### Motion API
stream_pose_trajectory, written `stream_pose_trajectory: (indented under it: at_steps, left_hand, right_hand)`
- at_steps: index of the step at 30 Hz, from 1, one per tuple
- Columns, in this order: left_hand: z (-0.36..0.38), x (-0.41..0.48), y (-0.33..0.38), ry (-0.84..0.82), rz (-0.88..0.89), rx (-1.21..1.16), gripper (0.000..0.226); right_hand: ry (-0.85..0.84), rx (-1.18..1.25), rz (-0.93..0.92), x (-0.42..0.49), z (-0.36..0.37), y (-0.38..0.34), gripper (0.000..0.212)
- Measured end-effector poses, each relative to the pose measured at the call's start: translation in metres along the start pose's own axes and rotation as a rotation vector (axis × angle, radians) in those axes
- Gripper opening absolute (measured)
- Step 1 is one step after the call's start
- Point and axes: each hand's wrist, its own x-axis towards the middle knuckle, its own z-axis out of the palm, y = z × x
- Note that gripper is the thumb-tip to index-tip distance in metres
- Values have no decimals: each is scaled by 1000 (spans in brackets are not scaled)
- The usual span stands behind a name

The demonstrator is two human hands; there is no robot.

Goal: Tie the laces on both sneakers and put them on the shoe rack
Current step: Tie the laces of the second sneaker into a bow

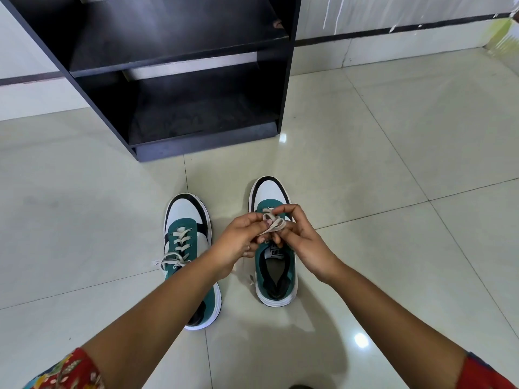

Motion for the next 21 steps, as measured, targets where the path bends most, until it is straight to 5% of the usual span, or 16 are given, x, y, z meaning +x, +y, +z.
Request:
stream_pose_trajectory:
  at_steps: [9, 11, 16, 21]
  left_hand:
    - [-2, 1, -1, 41, -77, -142, 8]
    - [-2, -4, 1, 84, 86, 94, 9]
    - [-8, -11, -3, 225, 818, 1250, 16]
    - [-12, -4, -6, 273, 1190, 1661, 17]
  right_hand:
    - [69, 66, 46, -1, 1, -6, 17]
    - [159, 111, 139, 3, 1, -6, 15]
    - [64, 81, 338, 20, -5, -10, 16]
    - [-11, 184, 506, 26, -13, -7, 24]
